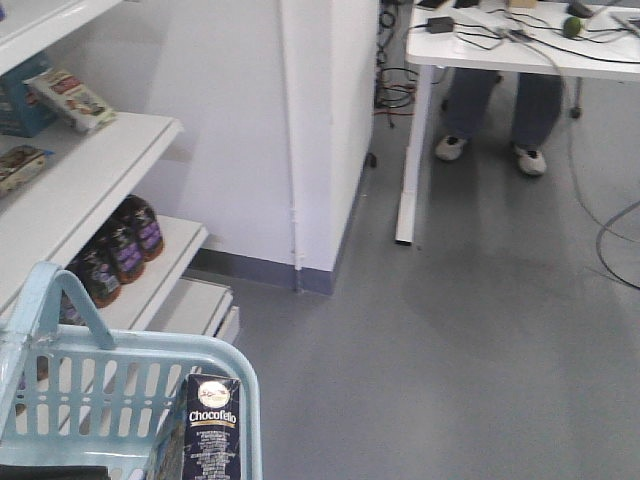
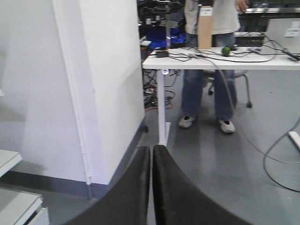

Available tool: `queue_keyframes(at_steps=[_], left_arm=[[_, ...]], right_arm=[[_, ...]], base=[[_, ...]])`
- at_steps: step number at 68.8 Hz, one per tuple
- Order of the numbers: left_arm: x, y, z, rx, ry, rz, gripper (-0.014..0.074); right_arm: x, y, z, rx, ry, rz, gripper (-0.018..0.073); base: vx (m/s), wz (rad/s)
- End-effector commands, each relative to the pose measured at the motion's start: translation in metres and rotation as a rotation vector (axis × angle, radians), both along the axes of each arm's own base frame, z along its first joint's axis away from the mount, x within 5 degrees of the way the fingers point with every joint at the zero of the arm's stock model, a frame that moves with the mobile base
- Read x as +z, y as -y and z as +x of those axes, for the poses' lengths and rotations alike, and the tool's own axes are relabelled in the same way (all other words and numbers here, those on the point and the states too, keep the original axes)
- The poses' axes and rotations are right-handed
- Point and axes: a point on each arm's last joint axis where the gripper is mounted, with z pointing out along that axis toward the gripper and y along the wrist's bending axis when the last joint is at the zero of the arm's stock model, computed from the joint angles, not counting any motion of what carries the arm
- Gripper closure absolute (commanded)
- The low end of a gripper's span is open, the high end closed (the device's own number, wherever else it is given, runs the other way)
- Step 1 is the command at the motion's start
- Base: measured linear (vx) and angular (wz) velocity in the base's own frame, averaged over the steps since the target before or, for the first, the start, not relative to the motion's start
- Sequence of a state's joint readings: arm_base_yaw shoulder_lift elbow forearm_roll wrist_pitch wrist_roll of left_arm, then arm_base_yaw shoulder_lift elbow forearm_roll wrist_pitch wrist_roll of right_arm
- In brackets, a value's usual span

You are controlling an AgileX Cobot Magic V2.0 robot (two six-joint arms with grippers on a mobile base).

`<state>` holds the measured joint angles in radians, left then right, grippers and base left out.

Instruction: Left arm holds basket, right arm returns cookies

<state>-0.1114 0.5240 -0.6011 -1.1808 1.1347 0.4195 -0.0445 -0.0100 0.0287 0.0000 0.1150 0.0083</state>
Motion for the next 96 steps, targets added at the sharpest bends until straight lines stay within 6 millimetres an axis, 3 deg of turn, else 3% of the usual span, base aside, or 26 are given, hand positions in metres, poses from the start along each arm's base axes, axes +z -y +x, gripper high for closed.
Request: queue_keyframes(at_steps=[1, 61, 96], left_arm=[[0.0165, 0.0017, 0.0011, 0.013, 0.035, -0.104, 0.0603], [0.0163, 0.0018, 0.0007, 0.009, 0.034, -0.103, 0.0603], [0.0163, 0.0018, 0.0007, 0.009, 0.034, -0.103, 0.0603]], right_arm=[[0.0062, 0.0003, -0.0007, -0.006, 0.08, -0.012, 0.0563], [0.0062, 0.0003, -0.0007, -0.006, 0.08, -0.012, 0.0563], [0.0062, 0.0003, -0.0007, -0.006, 0.08, -0.012, 0.0563]], base=[[0.18, 0.73], [0.1, 0.94], [0.02, 0.68]])
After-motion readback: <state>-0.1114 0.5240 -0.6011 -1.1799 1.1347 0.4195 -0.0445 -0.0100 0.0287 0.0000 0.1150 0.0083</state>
